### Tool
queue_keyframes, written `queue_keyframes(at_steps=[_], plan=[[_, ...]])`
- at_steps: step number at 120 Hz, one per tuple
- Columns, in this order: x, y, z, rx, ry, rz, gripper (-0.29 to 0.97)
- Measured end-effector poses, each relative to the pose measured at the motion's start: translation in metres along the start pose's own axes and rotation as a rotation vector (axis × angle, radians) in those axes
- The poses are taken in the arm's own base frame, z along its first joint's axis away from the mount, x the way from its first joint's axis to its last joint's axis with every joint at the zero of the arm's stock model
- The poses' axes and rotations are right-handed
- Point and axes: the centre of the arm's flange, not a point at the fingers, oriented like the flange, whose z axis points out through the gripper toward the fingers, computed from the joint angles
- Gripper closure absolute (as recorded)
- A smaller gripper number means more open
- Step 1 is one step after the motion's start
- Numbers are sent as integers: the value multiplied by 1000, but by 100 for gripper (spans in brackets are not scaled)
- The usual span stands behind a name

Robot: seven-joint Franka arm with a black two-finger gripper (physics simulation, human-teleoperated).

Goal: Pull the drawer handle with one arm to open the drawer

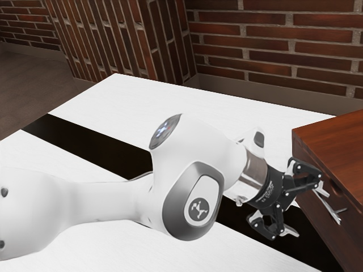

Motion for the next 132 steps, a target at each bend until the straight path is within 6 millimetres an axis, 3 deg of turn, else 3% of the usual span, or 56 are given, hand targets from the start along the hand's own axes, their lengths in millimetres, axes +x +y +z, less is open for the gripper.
queue_keyframes(at_steps=[62, 88, 101, 132], plan=[[-3, -11, -11, 29, 12, 5, 0], [-11, -19, -32, 32, 42, 22, 0], [-18, -24, -34, 42, 40, 28, 0], [-13, -38, -43, 68, 65, 21, 0]])
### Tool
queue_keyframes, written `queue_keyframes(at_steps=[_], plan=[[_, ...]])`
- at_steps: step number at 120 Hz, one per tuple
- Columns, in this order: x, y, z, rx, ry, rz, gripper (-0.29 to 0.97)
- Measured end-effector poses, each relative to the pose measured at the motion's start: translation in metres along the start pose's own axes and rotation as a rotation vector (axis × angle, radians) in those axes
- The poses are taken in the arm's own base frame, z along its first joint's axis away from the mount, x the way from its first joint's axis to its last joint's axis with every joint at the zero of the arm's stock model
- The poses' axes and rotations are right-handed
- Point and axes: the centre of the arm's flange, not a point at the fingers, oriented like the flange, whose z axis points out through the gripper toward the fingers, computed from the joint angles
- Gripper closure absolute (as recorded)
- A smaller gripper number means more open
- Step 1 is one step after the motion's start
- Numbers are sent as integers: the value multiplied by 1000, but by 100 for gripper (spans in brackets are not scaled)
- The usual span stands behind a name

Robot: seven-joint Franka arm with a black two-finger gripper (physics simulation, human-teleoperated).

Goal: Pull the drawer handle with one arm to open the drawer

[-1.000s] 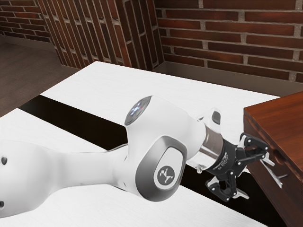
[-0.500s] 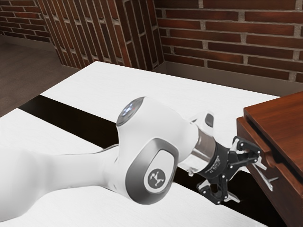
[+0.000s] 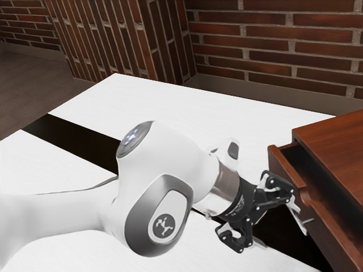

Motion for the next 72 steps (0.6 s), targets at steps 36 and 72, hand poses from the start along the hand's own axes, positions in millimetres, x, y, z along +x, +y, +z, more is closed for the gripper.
queue_keyframes(at_steps=[36, 72], plan=[[8, -19, -13, 26, 37, -14, 0], [14, -34, -29, 35, 71, -25, 0]])
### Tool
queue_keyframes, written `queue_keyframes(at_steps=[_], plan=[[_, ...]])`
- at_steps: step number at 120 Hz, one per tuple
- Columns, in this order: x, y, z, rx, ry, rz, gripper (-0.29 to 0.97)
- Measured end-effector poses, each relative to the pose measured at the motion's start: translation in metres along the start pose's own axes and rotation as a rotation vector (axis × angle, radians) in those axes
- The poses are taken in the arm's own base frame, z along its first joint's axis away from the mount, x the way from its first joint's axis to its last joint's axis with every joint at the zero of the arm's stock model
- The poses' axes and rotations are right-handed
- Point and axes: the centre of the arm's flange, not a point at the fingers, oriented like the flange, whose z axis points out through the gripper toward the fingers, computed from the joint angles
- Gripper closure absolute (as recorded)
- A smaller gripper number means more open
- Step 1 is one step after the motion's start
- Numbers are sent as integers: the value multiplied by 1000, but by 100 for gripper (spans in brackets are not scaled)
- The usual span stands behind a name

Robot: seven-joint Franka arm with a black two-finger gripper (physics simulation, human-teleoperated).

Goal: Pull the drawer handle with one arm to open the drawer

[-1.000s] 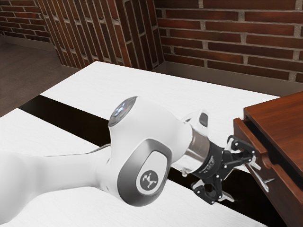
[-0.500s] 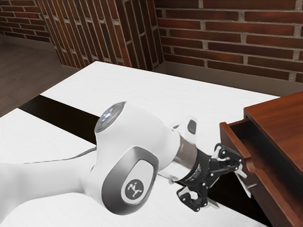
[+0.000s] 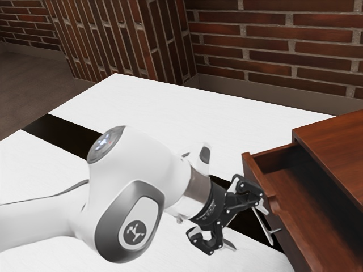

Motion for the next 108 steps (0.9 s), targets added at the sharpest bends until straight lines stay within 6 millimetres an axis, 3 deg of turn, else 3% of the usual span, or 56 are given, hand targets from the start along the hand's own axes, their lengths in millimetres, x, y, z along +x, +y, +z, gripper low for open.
queue_keyframes(at_steps=[90, 108], plan=[[-4, -46, -35, 7, 62, -22, 0], [5, -59, -46, 7, 81, -40, 0]])
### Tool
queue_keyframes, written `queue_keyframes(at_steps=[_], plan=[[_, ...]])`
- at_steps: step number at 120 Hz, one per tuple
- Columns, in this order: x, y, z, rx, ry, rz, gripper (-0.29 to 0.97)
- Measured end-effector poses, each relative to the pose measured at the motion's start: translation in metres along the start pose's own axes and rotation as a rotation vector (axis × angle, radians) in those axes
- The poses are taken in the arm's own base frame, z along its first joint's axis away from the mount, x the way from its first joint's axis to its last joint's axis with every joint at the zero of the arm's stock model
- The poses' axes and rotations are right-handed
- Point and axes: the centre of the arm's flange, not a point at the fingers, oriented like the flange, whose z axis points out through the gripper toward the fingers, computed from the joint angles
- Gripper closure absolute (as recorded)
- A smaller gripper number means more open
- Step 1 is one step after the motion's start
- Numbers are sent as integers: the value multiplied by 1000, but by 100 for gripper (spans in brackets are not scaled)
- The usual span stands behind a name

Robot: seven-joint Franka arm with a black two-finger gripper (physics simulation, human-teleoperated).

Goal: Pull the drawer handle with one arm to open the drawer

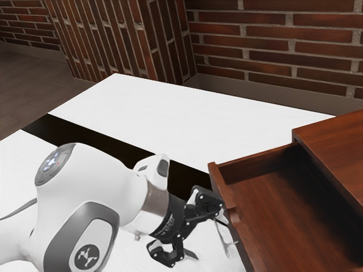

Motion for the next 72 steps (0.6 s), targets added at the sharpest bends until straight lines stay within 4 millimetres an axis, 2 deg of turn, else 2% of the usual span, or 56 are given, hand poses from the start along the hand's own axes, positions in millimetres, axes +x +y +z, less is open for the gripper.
queue_keyframes(at_steps=[46, 62, 72], plan=[[1, -16, -11, 24, 27, 37, 0], [0, -14, -22, -7, 14, 12, 0], [-8, -10, -38, -44, 19, 34, 0]])
